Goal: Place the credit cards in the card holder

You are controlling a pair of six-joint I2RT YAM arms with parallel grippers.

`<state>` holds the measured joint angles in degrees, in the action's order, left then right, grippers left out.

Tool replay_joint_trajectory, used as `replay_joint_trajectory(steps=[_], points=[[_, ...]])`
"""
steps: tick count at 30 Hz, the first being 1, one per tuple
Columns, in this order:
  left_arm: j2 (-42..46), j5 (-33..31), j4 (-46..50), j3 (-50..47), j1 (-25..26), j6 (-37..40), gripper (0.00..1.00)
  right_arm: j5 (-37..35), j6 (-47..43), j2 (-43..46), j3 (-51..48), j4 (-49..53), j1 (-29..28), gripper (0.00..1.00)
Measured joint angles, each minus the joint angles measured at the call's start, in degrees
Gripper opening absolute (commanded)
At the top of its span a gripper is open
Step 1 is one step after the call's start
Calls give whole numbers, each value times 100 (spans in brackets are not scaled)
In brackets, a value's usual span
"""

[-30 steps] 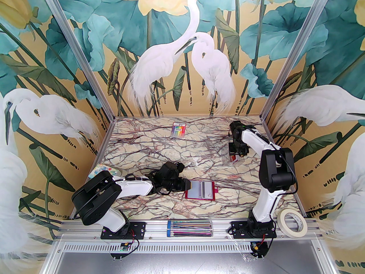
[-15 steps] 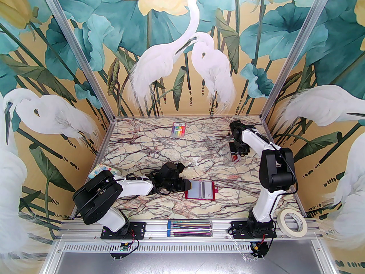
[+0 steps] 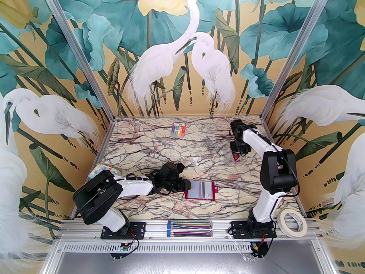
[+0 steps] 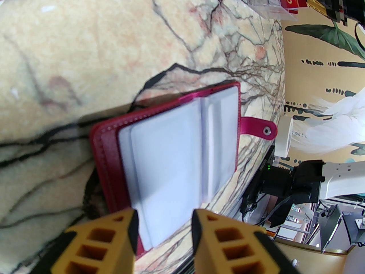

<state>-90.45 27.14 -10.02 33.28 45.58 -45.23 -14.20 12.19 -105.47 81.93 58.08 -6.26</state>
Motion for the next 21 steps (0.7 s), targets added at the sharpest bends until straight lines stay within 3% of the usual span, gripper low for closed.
replay_joint_trajectory(steps=[21], points=[[0, 0, 0, -2, 0, 2, 37, 31, 17, 59, 0, 24, 0, 13]])
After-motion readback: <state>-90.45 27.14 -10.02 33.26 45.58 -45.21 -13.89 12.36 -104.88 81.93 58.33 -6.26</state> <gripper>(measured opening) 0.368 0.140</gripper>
